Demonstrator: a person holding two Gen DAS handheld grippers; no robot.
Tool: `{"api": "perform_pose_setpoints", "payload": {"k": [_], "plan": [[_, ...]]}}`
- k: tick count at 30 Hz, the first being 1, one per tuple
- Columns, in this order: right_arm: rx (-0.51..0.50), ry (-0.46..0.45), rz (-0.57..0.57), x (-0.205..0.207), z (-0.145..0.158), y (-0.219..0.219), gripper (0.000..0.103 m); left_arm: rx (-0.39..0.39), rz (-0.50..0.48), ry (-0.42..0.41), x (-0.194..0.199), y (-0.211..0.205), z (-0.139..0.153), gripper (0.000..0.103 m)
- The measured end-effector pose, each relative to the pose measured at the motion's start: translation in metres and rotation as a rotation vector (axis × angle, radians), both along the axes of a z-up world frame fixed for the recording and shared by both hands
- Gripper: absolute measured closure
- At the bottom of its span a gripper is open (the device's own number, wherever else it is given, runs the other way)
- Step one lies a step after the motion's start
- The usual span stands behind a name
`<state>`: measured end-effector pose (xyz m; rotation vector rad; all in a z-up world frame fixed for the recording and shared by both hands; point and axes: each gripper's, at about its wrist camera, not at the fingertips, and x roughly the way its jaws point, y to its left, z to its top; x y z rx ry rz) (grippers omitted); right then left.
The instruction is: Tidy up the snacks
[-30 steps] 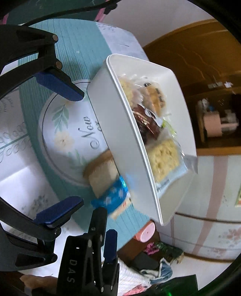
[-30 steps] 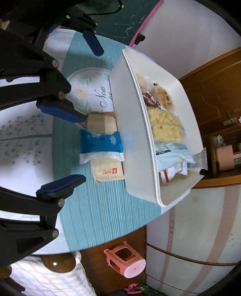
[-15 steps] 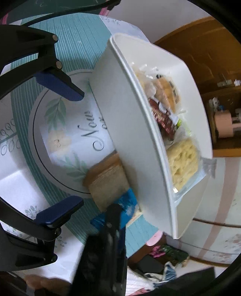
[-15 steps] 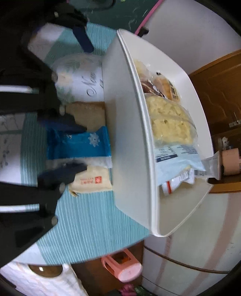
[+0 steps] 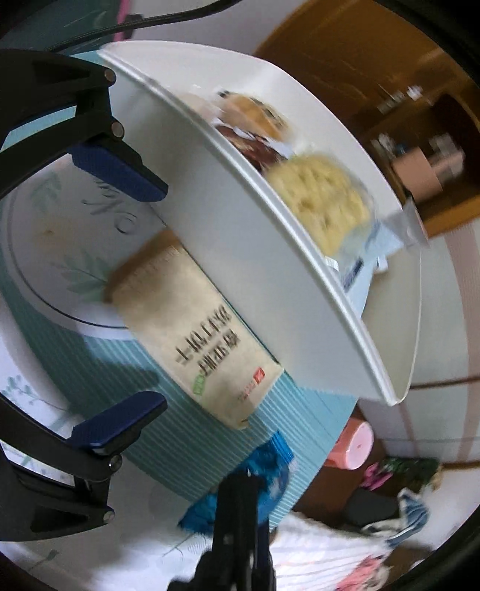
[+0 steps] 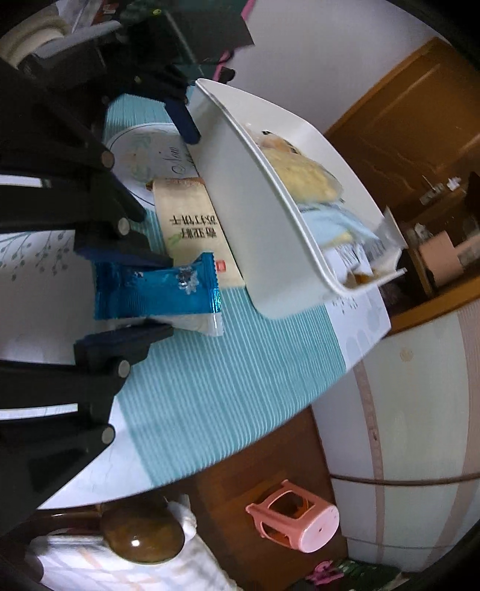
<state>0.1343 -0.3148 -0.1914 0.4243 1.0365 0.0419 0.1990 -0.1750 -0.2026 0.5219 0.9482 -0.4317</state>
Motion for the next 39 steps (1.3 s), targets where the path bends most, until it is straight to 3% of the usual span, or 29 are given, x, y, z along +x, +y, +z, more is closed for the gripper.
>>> {"api": "perform_pose_setpoints", "payload": {"k": [2,10,15,18,20,23,30,39], "plan": [[0.0,-0.003,-0.013,-0.002,0.0,-0.005,0.074,0.016,-0.013,0.016,0.006,-0.007,-0.004,0.001],[0.017,0.0,-0.046,-0.012,-0.002,-0.015,0.074,-0.082,-0.049,0.172,0.019,-0.013,-0.006,0.0],[0.037,0.004,-0.056,-0.011,-0.005,-0.018,0.074,-0.047,-0.135,0.212,0.014,-0.025,-0.005,0.001],[0.04,-0.003,-0.057,-0.012,-0.004,-0.019,0.074,-0.03,-0.21,0.206,0.001,-0.034,-0.002,0.01],[0.038,-0.005,-0.057,-0.012,-0.004,-0.019,0.074,-0.021,-0.247,0.193,-0.008,-0.041,0.002,0.024],[0.032,-0.008,-0.06,-0.013,-0.003,-0.02,0.074,-0.01,-0.248,0.187,-0.009,-0.047,0.004,0.029],[0.021,-0.038,-0.069,-0.02,0.007,-0.024,0.074,-0.005,-0.215,0.15,-0.004,-0.05,0.008,0.028],[0.025,-0.028,-0.081,-0.025,0.005,-0.028,0.074,0.039,-0.218,0.084,-0.001,-0.059,0.003,0.008]]}}
